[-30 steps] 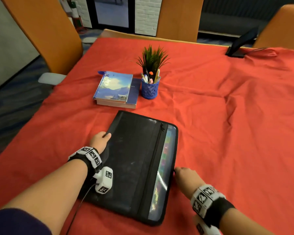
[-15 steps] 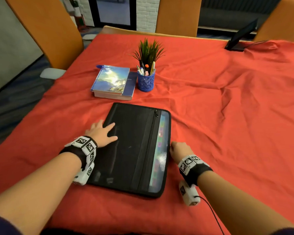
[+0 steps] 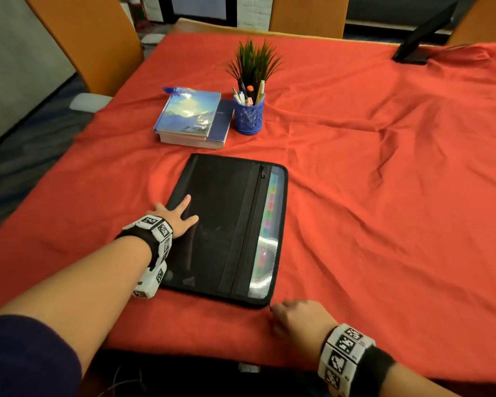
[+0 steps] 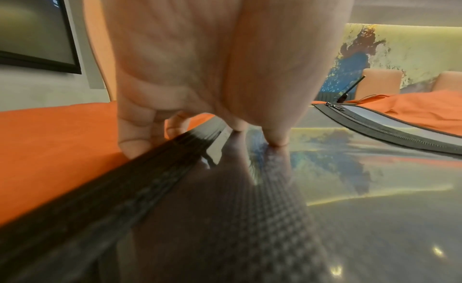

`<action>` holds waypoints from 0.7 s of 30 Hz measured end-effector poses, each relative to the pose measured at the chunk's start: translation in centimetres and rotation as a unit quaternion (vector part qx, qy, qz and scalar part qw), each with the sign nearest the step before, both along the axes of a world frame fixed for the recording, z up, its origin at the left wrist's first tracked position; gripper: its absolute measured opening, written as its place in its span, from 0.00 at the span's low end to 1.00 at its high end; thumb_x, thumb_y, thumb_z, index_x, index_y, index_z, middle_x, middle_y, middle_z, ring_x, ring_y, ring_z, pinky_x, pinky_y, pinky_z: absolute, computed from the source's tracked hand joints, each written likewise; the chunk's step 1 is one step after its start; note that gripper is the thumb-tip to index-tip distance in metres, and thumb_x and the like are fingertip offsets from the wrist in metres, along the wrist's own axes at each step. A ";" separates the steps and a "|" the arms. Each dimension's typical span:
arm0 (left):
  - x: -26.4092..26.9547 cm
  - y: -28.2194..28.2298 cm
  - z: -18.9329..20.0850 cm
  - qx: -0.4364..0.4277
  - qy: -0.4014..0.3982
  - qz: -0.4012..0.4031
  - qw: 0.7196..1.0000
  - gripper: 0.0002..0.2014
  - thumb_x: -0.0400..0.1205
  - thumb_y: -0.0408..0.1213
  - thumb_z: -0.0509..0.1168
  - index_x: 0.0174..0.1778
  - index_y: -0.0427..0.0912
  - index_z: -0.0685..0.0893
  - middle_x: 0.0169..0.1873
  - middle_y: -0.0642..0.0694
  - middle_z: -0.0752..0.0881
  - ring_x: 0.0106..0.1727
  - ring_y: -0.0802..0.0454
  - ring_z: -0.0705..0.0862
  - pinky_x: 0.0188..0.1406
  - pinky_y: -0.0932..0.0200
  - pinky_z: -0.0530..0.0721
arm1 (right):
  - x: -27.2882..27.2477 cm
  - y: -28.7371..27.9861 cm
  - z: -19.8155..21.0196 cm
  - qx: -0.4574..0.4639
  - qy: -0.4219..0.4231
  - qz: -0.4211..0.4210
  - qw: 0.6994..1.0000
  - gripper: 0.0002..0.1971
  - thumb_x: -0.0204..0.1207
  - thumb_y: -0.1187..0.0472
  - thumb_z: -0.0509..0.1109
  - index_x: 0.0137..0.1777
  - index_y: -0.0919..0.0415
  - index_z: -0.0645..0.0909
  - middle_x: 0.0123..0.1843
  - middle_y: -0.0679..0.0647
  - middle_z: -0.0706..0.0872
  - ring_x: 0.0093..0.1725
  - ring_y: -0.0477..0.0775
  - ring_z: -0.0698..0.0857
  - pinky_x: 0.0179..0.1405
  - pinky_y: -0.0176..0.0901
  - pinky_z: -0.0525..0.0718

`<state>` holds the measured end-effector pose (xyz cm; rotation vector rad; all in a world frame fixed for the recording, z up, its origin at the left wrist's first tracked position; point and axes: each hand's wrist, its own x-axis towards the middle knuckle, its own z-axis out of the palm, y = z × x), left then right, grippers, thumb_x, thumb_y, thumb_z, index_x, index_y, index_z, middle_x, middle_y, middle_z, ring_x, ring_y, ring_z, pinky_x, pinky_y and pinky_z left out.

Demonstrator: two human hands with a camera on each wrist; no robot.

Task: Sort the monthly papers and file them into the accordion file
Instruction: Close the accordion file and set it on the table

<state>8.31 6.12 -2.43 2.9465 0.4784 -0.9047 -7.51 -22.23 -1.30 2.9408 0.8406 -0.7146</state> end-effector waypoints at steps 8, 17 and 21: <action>0.1 2.4 3.8 -0.178 0.091 0.001 0.980 0.49 0.77 0.48 0.71 0.82 0.61 0.40 0.80 0.38 0.61 0.77 0.39 0.66 0.61 0.51 0.74 | -0.3 3.1 2.9 -0.050 0.061 0.019 0.997 0.03 0.78 0.59 0.57 0.45 0.56 0.72 0.53 0.61 0.86 0.51 0.64 0.85 0.37 0.45 0.67; -1.2 4.4 3.0 -0.144 0.063 -0.108 0.982 0.53 0.74 0.53 0.73 0.82 0.59 0.38 0.75 0.39 0.71 0.64 0.38 0.81 0.45 0.58 0.74 | -1.8 8.2 2.9 -0.024 0.053 -0.052 0.997 0.15 0.79 0.57 0.51 0.53 0.64 0.76 0.56 0.64 0.84 0.55 0.65 0.84 0.44 0.49 0.76; -1.1 4.6 2.6 -0.165 0.057 -0.119 0.977 0.53 0.74 0.53 0.73 0.82 0.58 0.38 0.75 0.38 0.70 0.65 0.38 0.80 0.47 0.58 0.75 | -1.0 13.4 2.3 0.003 0.050 -0.079 0.996 0.09 0.80 0.61 0.55 0.51 0.63 0.76 0.55 0.65 0.85 0.54 0.66 0.84 0.44 0.50 0.77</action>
